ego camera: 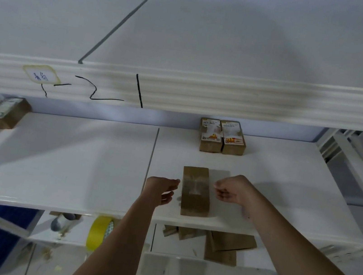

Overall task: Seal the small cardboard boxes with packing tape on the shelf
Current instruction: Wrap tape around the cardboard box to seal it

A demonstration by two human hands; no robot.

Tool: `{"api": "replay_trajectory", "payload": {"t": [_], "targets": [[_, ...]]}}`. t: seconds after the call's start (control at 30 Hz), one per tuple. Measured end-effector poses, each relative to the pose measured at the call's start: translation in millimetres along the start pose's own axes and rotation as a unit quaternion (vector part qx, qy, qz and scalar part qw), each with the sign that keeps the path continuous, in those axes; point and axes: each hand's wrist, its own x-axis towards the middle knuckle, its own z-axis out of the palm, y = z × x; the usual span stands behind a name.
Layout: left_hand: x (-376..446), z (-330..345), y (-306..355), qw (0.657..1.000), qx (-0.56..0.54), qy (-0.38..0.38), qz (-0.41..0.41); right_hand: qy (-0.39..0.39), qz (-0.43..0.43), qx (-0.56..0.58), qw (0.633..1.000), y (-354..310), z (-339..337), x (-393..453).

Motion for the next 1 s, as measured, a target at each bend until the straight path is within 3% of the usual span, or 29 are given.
{"api": "replay_trajectory", "payload": {"t": [0.37,1.0], "targets": [[12,0,-3,1.000,0.023,0.019,0.002,0.073,-0.034,-0.060,0.995,6,12,15],[23,2,-13,0.996,0.080,0.045,-0.015,0.135,-0.019,-0.135,0.981,14,26,26]]}}
